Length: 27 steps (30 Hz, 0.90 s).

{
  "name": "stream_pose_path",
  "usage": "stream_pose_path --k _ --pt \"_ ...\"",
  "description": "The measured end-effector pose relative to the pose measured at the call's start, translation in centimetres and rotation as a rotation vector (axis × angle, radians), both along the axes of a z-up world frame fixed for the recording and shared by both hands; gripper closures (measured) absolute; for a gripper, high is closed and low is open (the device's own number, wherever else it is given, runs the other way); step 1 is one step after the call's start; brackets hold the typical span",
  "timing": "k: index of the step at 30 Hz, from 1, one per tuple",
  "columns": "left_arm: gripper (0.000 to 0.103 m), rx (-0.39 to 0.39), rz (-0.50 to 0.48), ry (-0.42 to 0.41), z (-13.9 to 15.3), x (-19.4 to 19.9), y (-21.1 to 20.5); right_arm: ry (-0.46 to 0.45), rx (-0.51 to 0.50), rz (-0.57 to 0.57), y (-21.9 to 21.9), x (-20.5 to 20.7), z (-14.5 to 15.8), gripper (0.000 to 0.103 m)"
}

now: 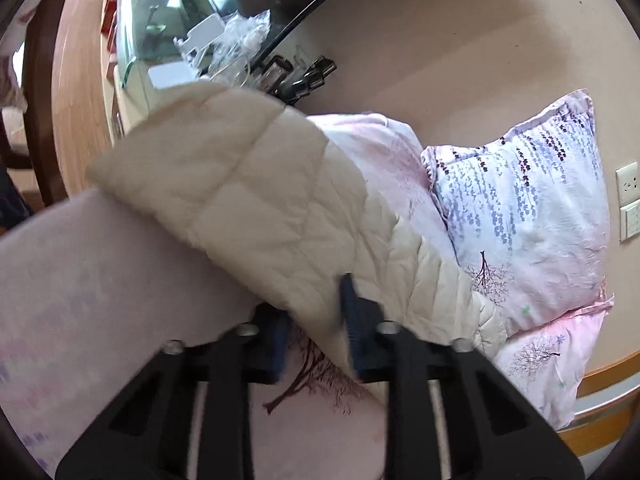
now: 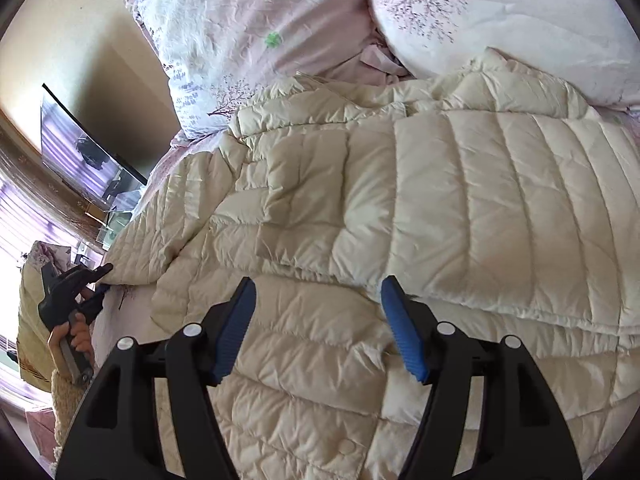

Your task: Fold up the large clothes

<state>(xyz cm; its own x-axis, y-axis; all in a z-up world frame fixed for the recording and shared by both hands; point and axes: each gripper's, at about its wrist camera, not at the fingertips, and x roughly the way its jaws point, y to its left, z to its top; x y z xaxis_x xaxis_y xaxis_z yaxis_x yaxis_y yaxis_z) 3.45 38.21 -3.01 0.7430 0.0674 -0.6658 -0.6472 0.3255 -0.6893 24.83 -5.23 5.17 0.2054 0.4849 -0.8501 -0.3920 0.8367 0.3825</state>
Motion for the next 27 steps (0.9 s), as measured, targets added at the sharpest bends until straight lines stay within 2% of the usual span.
stream_pose_path --k 2,8,13,16,21,23,27 --pt "0.095 0.022 -0.006 -0.011 1.1 0.2 0.2 -0.002 0.008 -0.005 -0.7 -0.1 0.2 0.036" --pt "0.096 0.123 -0.098 -0.135 7.4 1.8 -2.2 -0.036 0.034 -0.028 -3.0 -0.4 1.6 0.034" --pt "0.096 0.173 -0.264 -0.262 12.8 5.2 -7.8 -0.062 0.044 -0.059 -5.2 -0.5 2.5 0.033" --pt "0.096 0.184 -0.378 -0.317 14.8 7.7 -11.8 -0.075 0.046 -0.074 -6.3 -0.5 2.7 0.033" --pt "0.096 0.184 -0.58 -0.357 15.6 12.1 -19.2 -0.082 0.035 -0.098 -7.9 -0.6 2.2 0.033" --pt "0.096 0.171 -0.658 -0.346 14.9 14.0 -22.4 -0.079 0.029 -0.11 -8.4 -0.6 1.9 0.033" --pt "0.096 0.116 -0.787 -0.287 11.8 16.9 -27.7 -0.07 0.021 -0.142 -9.6 -0.4 1.2 0.033"
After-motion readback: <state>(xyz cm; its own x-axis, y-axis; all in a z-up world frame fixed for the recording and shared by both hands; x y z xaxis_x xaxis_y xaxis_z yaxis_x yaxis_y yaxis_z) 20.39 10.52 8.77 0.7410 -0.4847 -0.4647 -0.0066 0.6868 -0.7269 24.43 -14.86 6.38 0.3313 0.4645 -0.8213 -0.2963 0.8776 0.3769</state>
